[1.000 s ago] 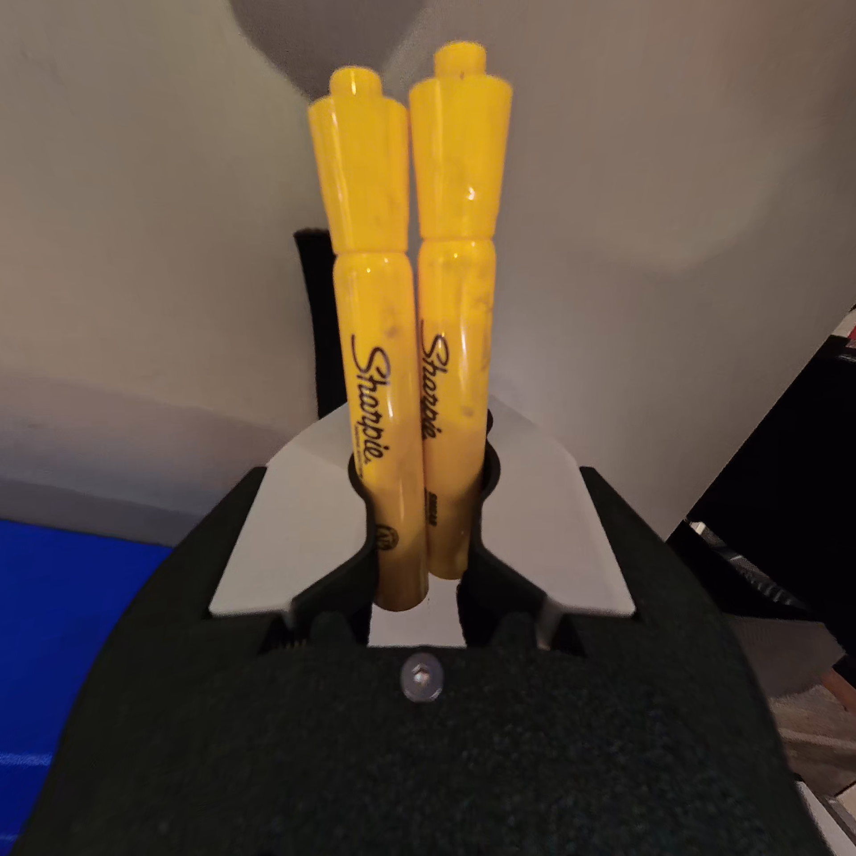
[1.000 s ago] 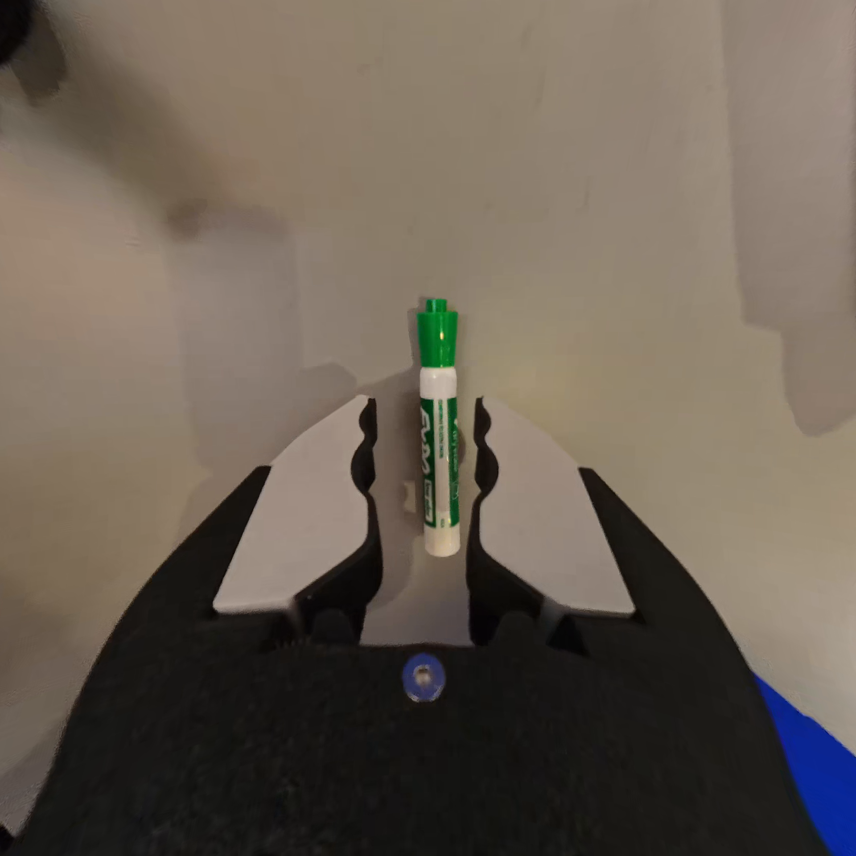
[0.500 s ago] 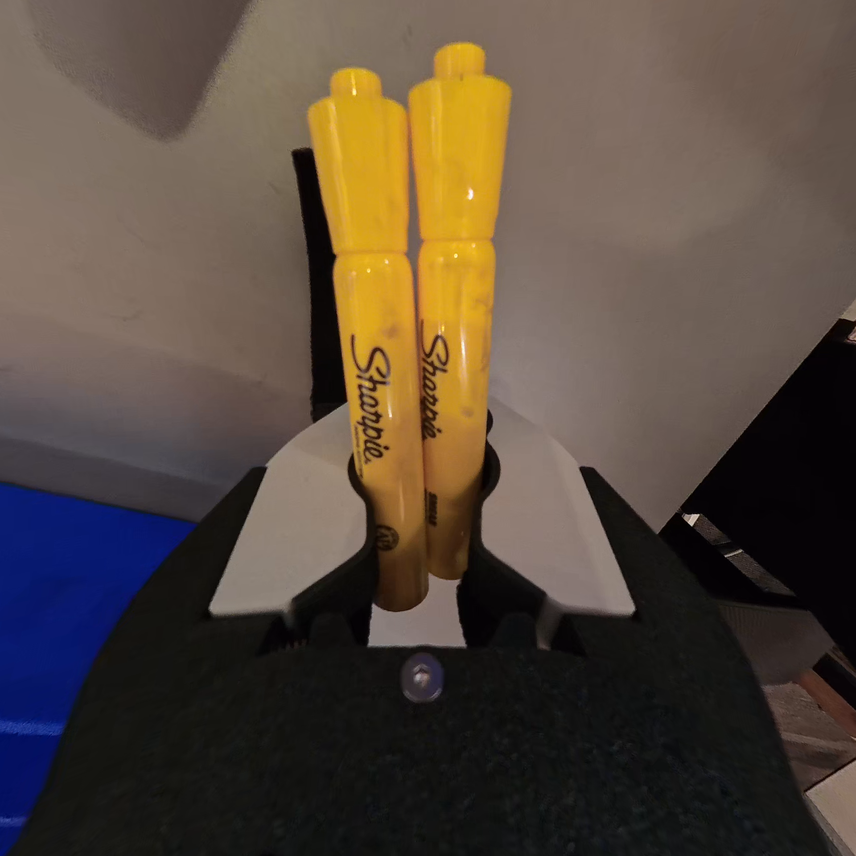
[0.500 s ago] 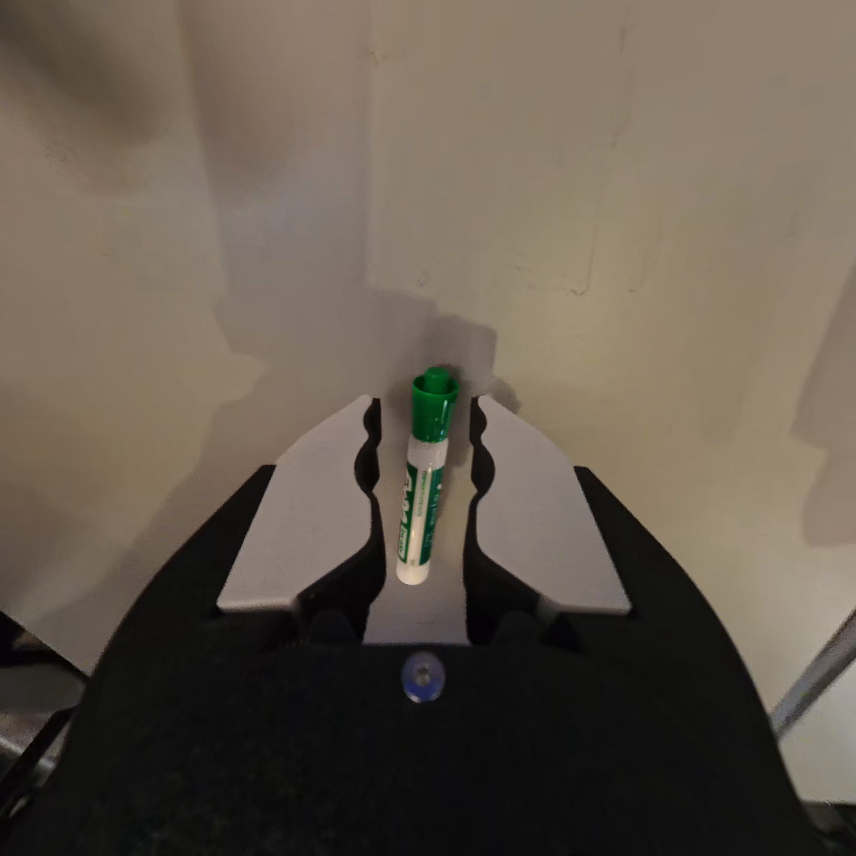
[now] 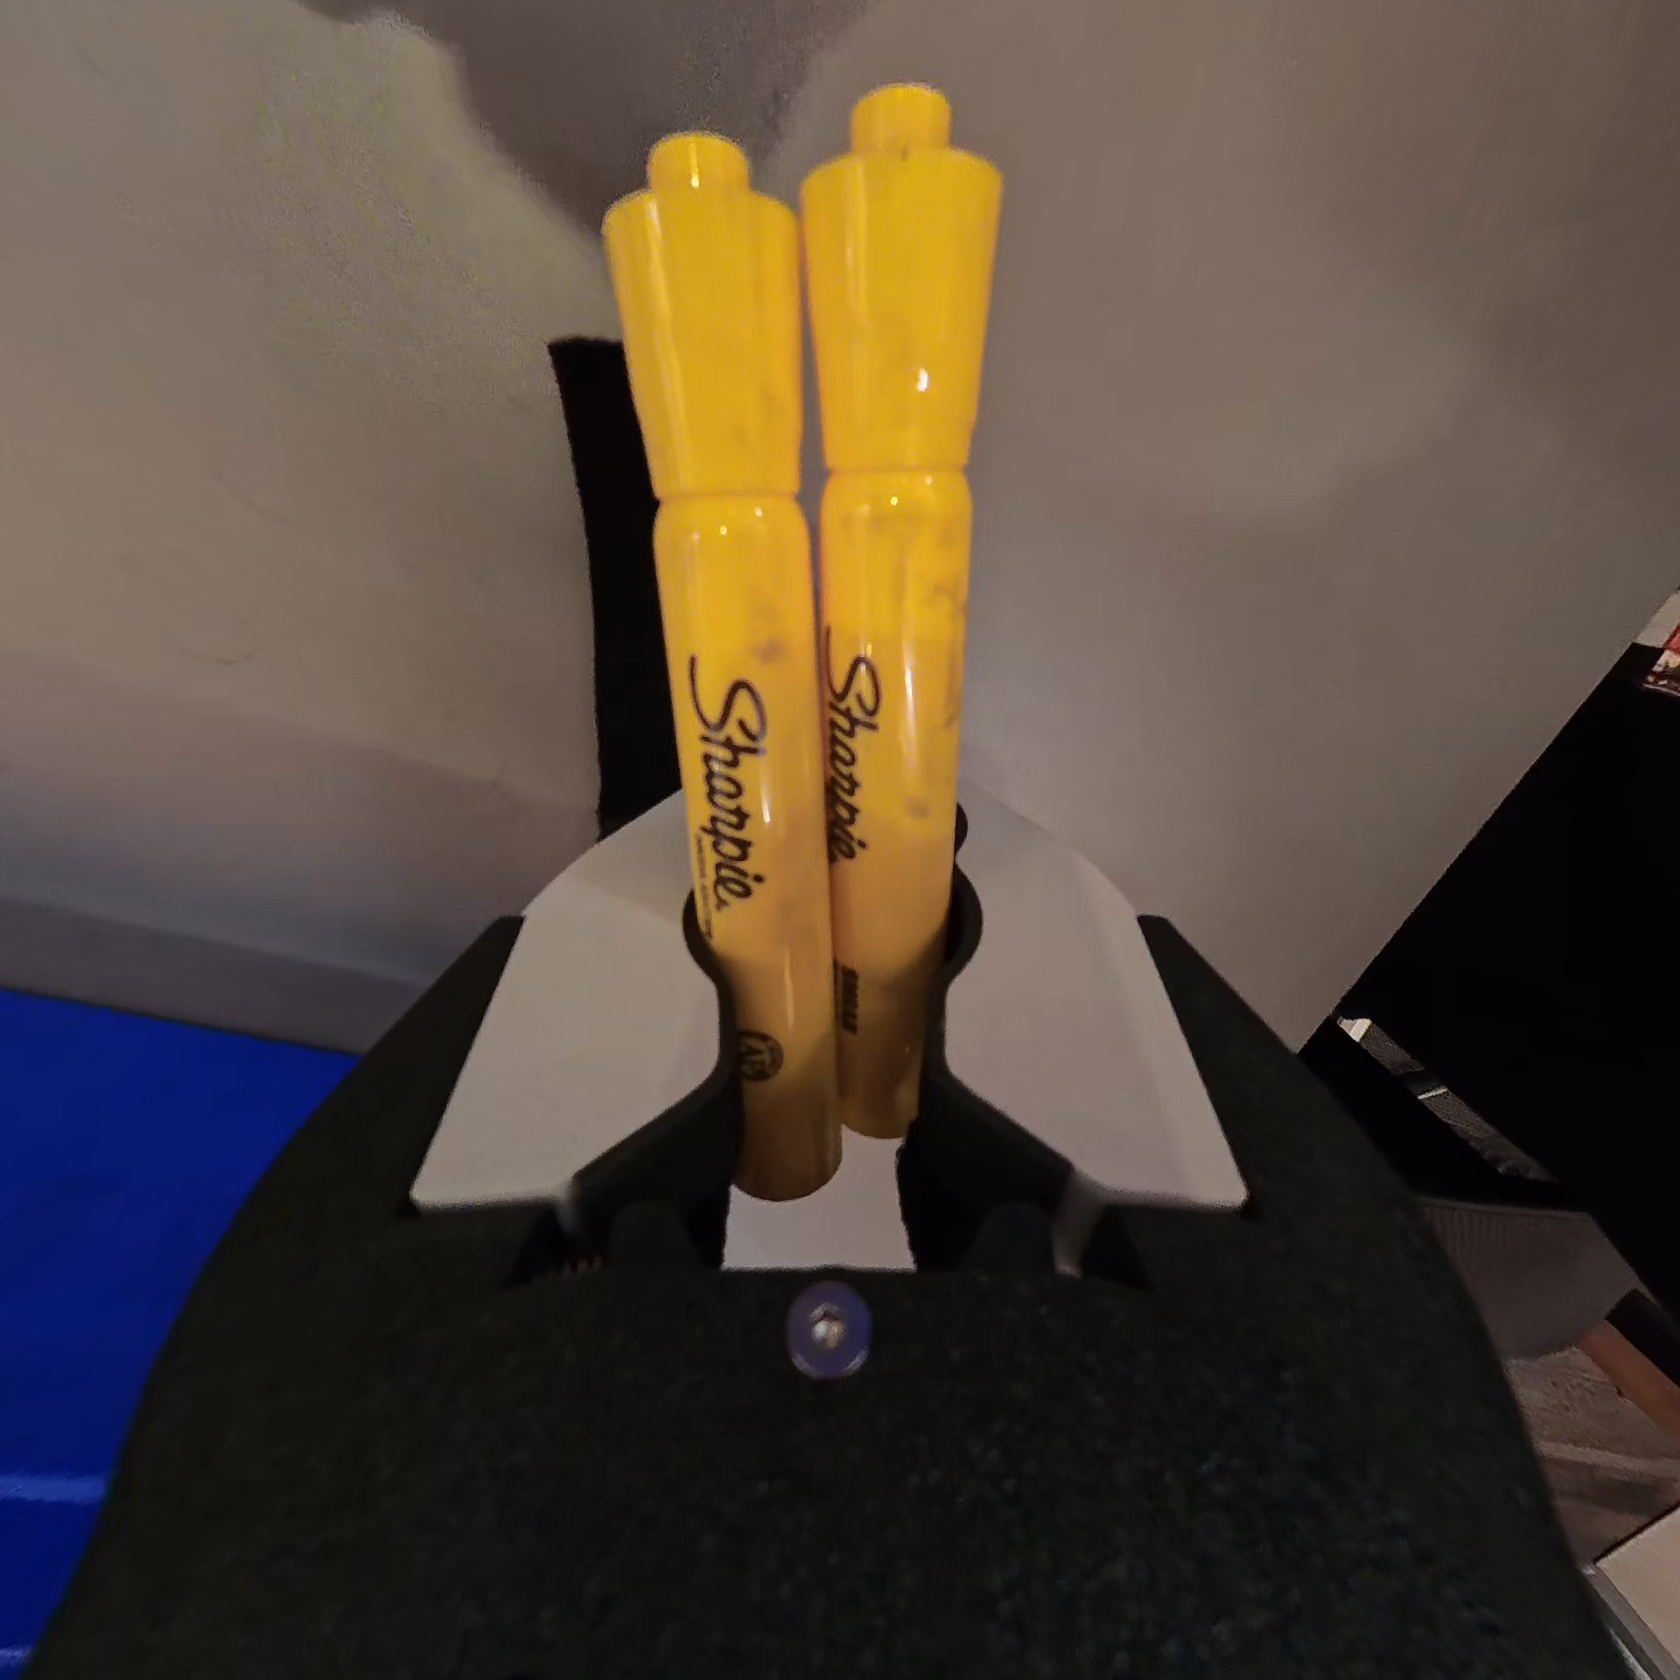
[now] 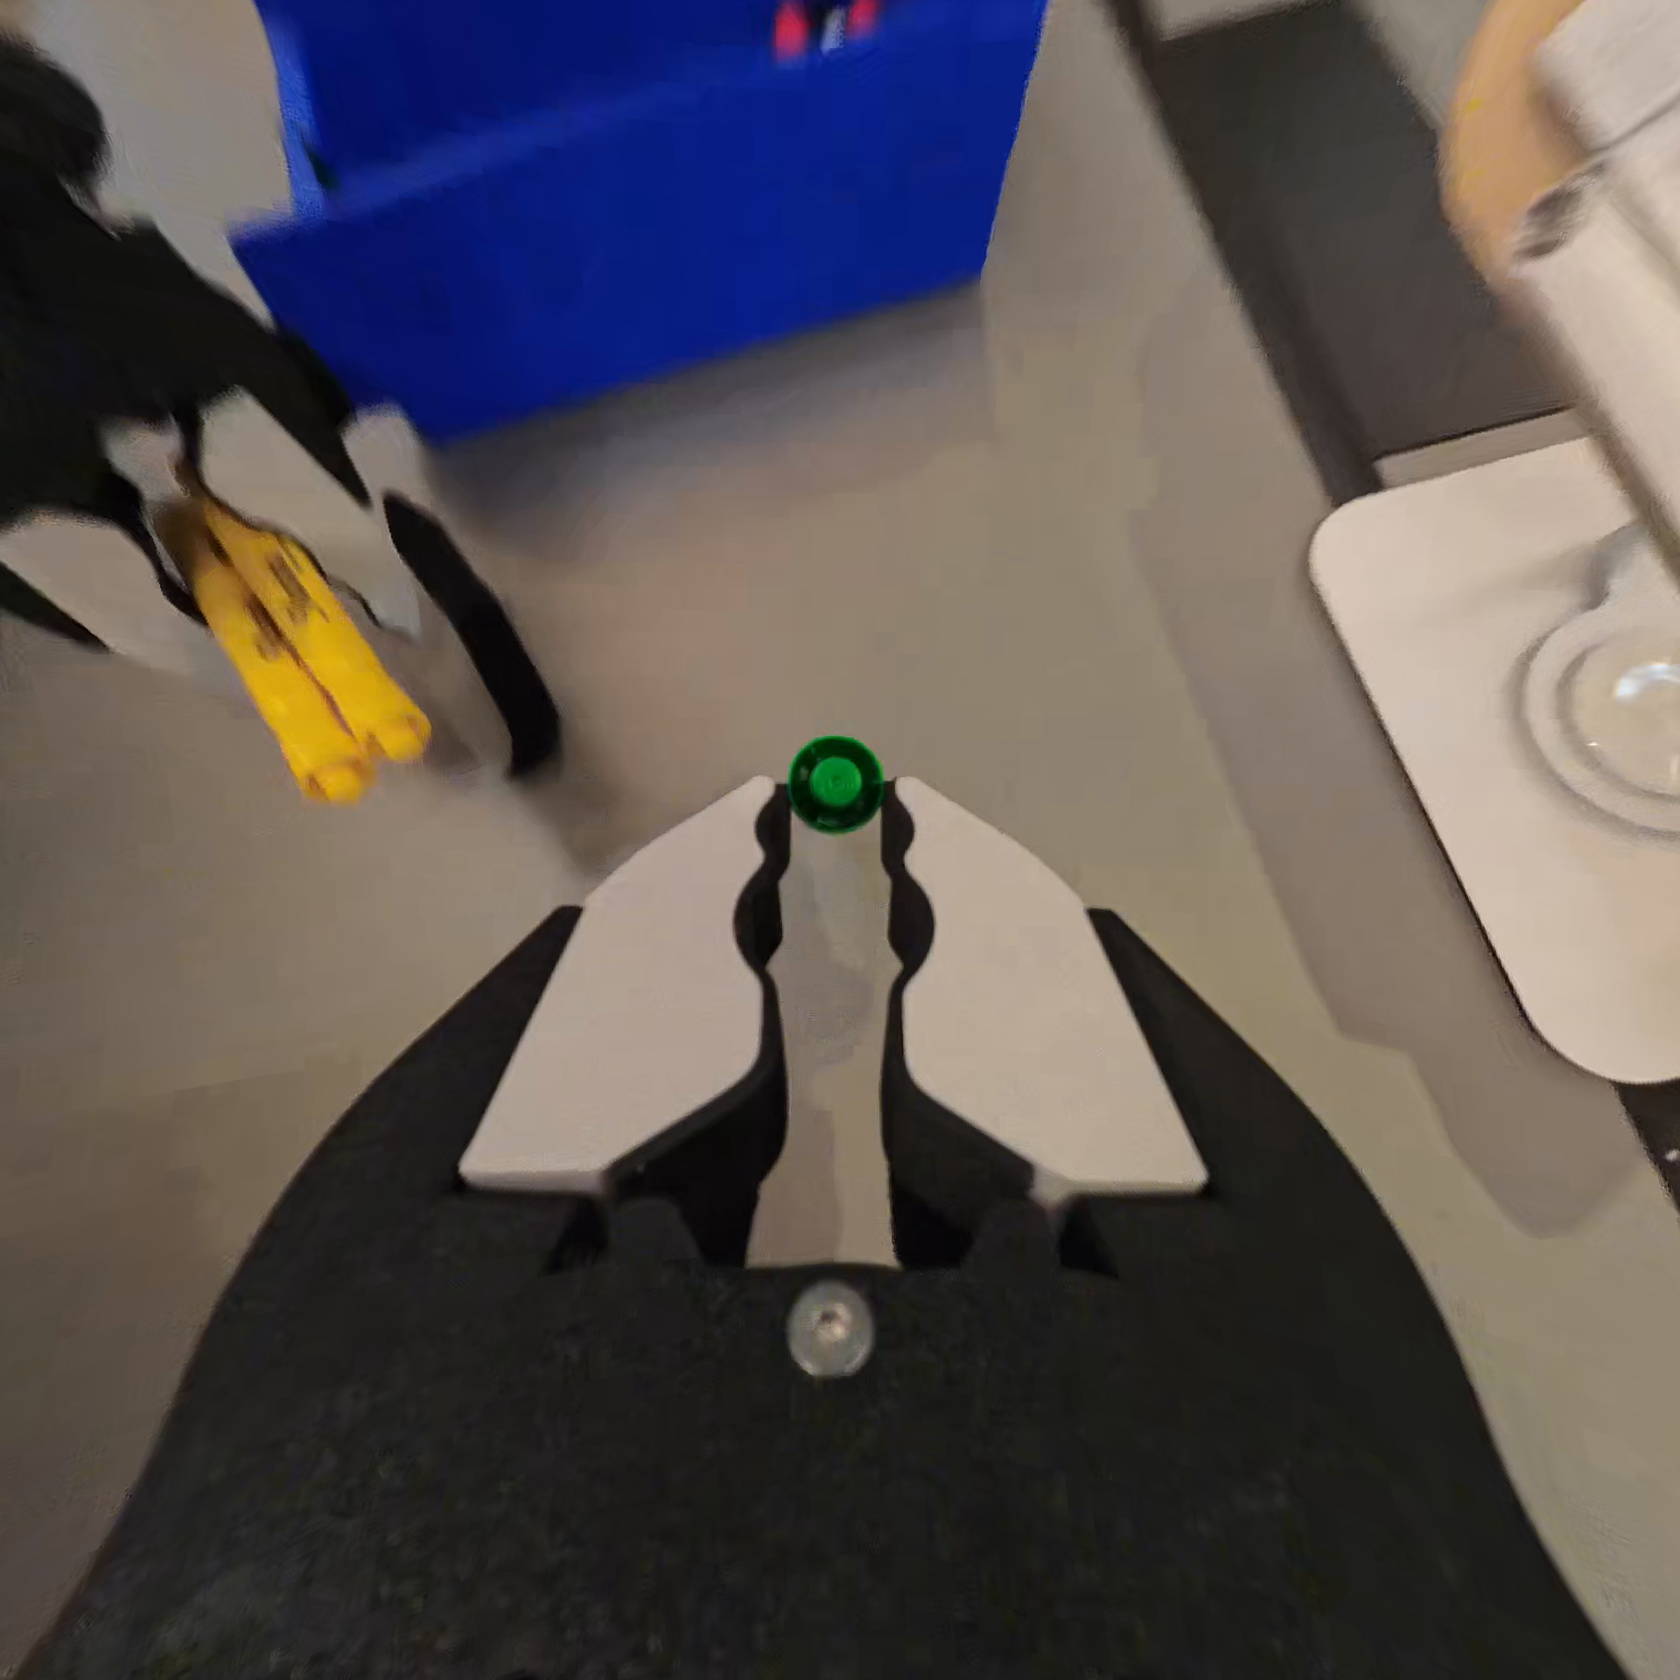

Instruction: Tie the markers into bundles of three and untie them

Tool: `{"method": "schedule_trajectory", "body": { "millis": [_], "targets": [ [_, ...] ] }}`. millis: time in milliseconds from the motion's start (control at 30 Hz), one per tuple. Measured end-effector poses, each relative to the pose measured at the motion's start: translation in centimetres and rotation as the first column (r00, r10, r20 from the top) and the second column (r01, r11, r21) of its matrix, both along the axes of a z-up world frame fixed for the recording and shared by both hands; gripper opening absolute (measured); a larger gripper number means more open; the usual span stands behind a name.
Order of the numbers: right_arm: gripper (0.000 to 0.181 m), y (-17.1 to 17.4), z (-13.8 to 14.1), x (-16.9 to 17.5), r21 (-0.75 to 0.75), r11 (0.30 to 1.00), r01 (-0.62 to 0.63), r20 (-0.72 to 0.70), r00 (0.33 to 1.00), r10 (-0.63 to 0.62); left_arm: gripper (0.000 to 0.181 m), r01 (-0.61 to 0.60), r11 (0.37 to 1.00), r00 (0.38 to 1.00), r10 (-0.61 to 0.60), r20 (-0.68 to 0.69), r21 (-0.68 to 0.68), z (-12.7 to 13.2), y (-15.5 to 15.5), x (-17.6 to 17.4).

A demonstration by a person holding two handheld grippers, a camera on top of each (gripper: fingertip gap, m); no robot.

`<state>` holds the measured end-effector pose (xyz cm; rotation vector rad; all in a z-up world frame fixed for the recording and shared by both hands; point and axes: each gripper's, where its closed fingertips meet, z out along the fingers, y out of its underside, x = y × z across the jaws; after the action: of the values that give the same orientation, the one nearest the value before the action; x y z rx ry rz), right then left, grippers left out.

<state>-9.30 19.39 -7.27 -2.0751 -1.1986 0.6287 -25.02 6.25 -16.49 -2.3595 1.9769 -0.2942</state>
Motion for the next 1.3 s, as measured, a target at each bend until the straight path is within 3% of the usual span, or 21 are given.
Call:
{"method": "schedule_trajectory", "body": {
  "millis": [100,267,600,800,1133,1200,1300],
  "targets": [
    [0.018,-0.6,-0.5,1.4,0.055,0.993,0.108,-0.124,0.987,-0.100,0.042,0.010,1.000,1.000,-0.010,-0.003,-0.001,-0.1,-0.1,0.2],
    [0.018,-3.2,-2.4,2.3,0.013,0.986,0.167,-0.138,0.977,-0.163,0.042,0.019,1.000,1.000,-0.019,-0.004,0.000,-0.2,-0.1,0.7],
    [0.018,-9.8,-8.6,4.9,-0.085,0.978,0.188,0.237,0.958,-0.164,0.042,0.035,0.999,0.999,-0.035,-0.010,0.008,0.0,-0.3,1.4],
    [0.016,-11.0,-11.3,6.1,-0.097,0.982,0.163,0.309,0.943,-0.125,0.043,0.044,0.999,0.999,-0.044,-0.023,0.016,-0.1,-0.4,1.3],
    [0.042,-11.0,-11.8,4.9,-0.019,0.990,0.139,0.195,0.972,-0.132,0.043,0.051,0.999,0.999,-0.051,-0.015,0.011,-0.3,-0.8,1.4],
    [0.041,-11.1,-12.4,4.4,-0.050,0.989,0.141,0.177,0.976,-0.130,0.042,0.053,0.998,0.998,-0.053,-0.017,0.014,-0.3,-0.7,1.4],
    [0.019,-10.9,-12.3,4.0,-0.048,0.988,0.144,0.135,0.981,-0.136,0.042,0.062,0.998,0.998,-0.062,-0.014,0.020,-0.1,-0.6,1.5]
  ]
}}
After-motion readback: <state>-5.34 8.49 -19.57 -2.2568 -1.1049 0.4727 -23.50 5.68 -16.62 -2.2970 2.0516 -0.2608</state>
